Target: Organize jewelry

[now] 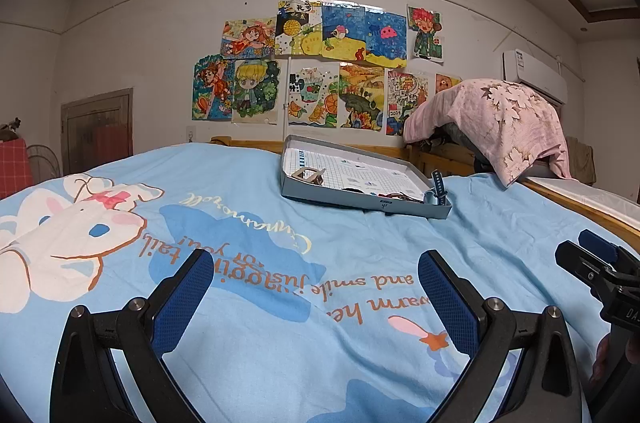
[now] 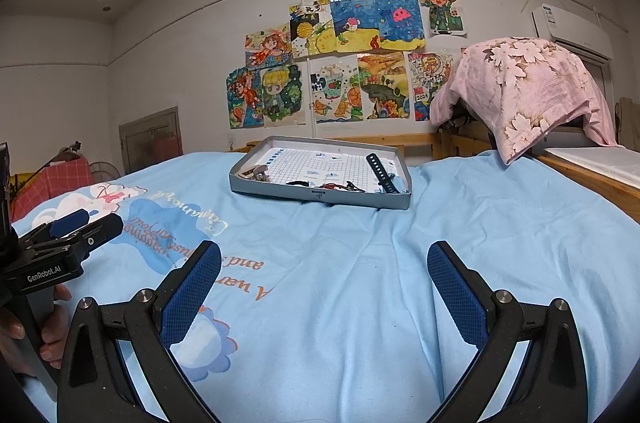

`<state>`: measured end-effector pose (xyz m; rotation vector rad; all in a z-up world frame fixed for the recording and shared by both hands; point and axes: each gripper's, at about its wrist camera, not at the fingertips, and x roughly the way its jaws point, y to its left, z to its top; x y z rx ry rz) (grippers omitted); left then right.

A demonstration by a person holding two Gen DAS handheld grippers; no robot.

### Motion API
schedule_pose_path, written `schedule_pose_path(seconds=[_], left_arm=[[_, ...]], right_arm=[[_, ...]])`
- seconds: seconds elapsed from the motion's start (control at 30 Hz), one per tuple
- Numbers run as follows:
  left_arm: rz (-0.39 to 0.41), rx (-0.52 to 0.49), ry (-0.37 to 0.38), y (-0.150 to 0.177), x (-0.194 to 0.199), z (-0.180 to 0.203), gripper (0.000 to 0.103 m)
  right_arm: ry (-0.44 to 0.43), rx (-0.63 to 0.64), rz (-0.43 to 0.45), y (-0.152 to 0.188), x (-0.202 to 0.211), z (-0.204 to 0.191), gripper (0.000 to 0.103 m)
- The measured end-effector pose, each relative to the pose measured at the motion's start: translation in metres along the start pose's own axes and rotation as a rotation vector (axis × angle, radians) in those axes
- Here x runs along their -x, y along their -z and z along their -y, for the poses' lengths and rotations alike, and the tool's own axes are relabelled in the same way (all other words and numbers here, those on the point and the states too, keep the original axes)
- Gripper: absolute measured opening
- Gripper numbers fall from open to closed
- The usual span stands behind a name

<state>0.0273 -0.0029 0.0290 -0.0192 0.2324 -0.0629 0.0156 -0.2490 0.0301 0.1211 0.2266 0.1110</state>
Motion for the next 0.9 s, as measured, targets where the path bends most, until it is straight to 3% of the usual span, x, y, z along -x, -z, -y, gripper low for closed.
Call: schedule_pose_path(seconds=[0.9], left_arm=[[-0.002,0.003,-0.001,0.0002,-0.0001,0.0009,0.103]], right_arm=[[0.001,-0.001,0.000,0.0002,-0.0001,-0.0010,0.101]])
